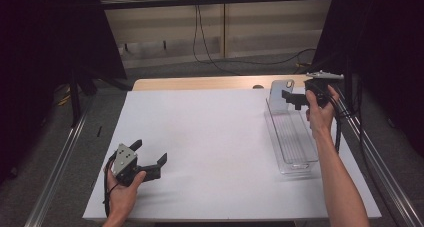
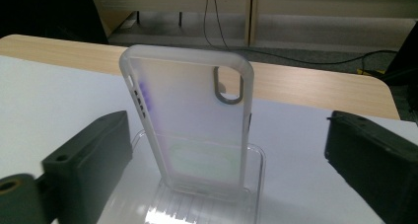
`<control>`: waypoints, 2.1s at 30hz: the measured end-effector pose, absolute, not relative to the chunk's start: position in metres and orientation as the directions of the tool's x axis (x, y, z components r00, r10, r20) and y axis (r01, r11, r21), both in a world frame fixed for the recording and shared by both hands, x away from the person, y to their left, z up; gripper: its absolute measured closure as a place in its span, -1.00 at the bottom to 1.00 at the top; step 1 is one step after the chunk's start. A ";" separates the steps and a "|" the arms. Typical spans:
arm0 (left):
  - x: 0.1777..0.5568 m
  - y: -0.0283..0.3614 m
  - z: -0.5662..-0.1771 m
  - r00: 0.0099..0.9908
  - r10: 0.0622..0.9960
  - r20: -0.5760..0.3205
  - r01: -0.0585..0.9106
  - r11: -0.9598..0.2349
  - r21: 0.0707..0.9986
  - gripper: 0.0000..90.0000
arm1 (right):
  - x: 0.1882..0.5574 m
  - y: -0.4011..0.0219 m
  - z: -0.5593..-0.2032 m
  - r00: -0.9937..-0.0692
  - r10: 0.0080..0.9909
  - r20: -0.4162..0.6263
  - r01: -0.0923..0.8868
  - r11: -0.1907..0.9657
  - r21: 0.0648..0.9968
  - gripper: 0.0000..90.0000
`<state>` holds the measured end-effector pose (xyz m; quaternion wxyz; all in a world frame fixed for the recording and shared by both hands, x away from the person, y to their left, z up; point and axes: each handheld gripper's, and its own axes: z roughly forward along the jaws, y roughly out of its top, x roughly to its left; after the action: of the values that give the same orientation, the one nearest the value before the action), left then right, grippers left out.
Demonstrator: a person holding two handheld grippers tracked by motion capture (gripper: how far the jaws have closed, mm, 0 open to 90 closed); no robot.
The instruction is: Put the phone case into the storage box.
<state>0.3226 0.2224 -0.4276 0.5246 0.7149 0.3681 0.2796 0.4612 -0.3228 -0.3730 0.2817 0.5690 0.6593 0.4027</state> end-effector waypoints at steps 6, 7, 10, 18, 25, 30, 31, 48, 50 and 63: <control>0.321 0.225 -0.426 0.576 0.818 0.009 0.228 -0.171 0.959 -0.94 | 0.454 -0.321 -0.374 -0.153 0.987 0.050 0.485 0.031 0.874 -0.95; 0.321 0.225 -0.426 0.574 0.819 0.008 0.227 -0.168 0.959 -0.94 | 0.452 -0.320 -0.374 -0.146 0.988 0.049 0.466 0.025 0.884 -0.95; 0.321 0.225 -0.426 0.570 0.822 0.000 0.226 -0.157 0.961 -0.94 | 0.448 -0.318 -0.377 -0.114 0.993 0.034 0.431 0.019 0.902 -0.95; 0.319 0.225 -0.425 0.574 0.819 0.008 0.221 -0.165 0.961 -0.95 | 0.435 -0.318 -0.379 -0.102 0.995 0.010 0.358 0.027 0.933 -0.95; 0.318 0.226 -0.424 0.560 0.828 -0.007 0.215 -0.138 0.967 -0.95 | 0.424 -0.318 -0.377 -0.116 0.993 0.018 0.330 0.021 0.944 -0.94; 0.316 0.226 -0.423 0.553 0.833 -0.008 0.210 -0.130 0.969 -0.94 | 0.413 -0.319 -0.376 -0.139 0.990 0.031 0.305 0.013 0.952 -0.98; 0.315 0.227 -0.423 0.551 0.834 0.000 0.206 -0.137 0.969 -0.94 | 0.411 -0.319 -0.377 -0.135 0.990 0.029 0.304 0.013 0.953 -0.97; 0.315 0.225 -0.425 0.559 0.829 -0.010 0.194 -0.119 0.974 -0.94 | 0.380 -0.320 -0.383 -0.167 0.986 0.023 0.260 0.021 0.965 -0.96; 0.314 0.225 -0.424 0.561 0.828 -0.007 0.189 -0.119 0.975 -0.94 | 0.376 -0.321 -0.384 -0.166 0.986 0.023 0.258 0.021 0.966 -0.96; 0.312 0.227 -0.424 0.564 0.826 -0.021 0.190 -0.105 0.976 -0.94 | 0.349 -0.323 -0.387 -0.183 0.983 0.008 0.246 0.038 0.969 -0.98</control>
<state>0.3122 0.2269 -0.4236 0.5575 0.6864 0.3697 0.2852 0.3489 -0.3229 -0.3871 0.3894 0.5070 0.6061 0.4733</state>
